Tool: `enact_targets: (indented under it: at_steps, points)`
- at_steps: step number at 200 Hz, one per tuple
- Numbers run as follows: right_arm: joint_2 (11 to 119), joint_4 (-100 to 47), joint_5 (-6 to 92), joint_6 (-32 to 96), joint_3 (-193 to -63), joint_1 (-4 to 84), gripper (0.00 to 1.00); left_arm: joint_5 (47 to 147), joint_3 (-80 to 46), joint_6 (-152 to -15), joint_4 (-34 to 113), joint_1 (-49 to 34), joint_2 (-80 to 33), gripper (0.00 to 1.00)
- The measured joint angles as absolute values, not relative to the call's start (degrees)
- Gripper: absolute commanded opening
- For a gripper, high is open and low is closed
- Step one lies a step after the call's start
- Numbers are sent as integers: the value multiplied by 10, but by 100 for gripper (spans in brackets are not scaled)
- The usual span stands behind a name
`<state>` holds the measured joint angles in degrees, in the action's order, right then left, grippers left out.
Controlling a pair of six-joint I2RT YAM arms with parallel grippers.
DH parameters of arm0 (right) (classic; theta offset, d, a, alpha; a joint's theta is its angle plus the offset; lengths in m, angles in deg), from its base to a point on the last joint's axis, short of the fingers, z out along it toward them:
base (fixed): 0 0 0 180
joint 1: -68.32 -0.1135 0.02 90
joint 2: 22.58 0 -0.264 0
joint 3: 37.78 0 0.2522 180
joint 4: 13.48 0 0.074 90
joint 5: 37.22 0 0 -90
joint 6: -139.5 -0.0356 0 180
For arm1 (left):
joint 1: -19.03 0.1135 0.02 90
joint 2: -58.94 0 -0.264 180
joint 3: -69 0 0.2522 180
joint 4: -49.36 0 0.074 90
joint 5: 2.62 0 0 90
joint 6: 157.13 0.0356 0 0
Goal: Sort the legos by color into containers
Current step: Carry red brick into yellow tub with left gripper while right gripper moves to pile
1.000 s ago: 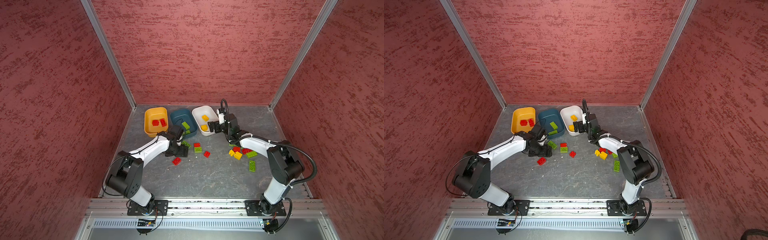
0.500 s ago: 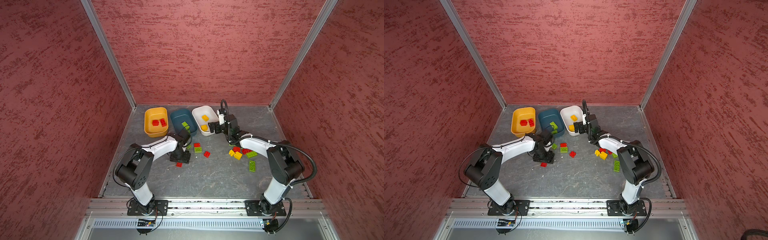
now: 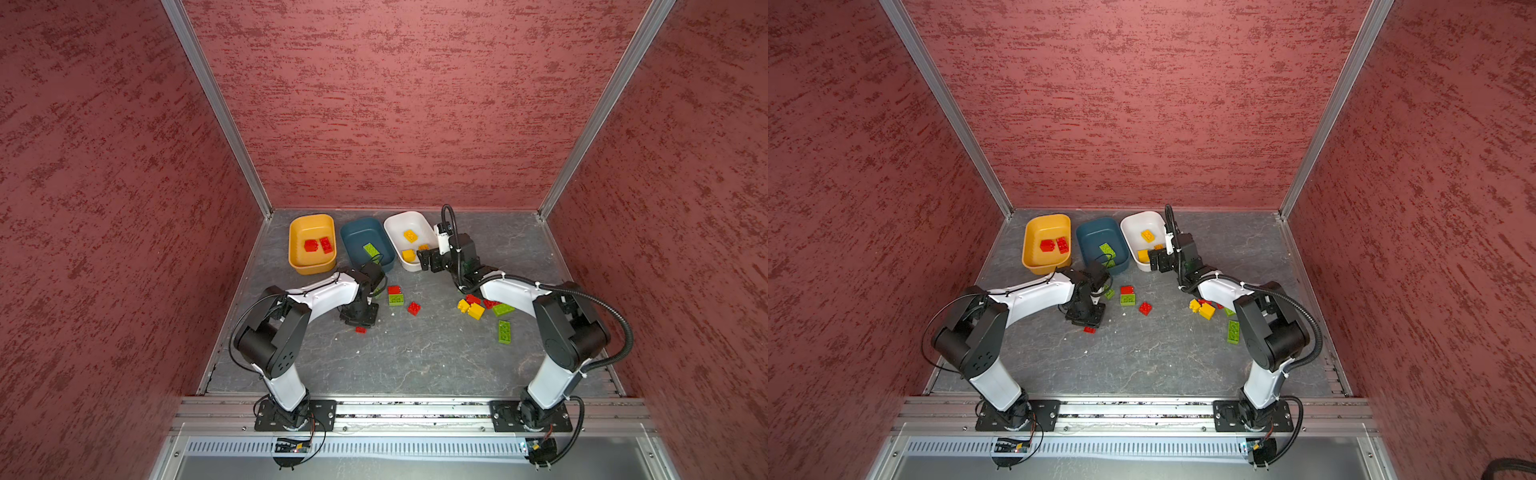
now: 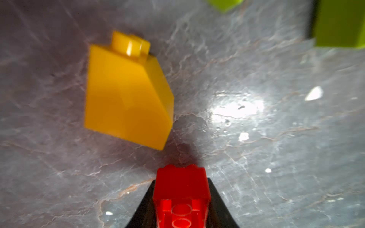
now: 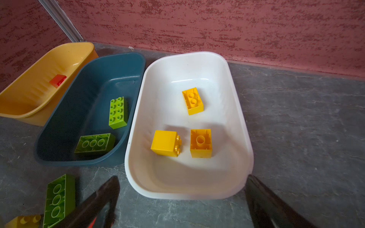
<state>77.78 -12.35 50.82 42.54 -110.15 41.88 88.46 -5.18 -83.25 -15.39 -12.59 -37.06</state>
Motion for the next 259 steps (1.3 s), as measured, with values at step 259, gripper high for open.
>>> enact_targets:
  at_steps: [259]
  points:
    - [853, -279, 460, 524, -1186, 261, 72, 902, -387, -909, 62, 253, -599, 57]
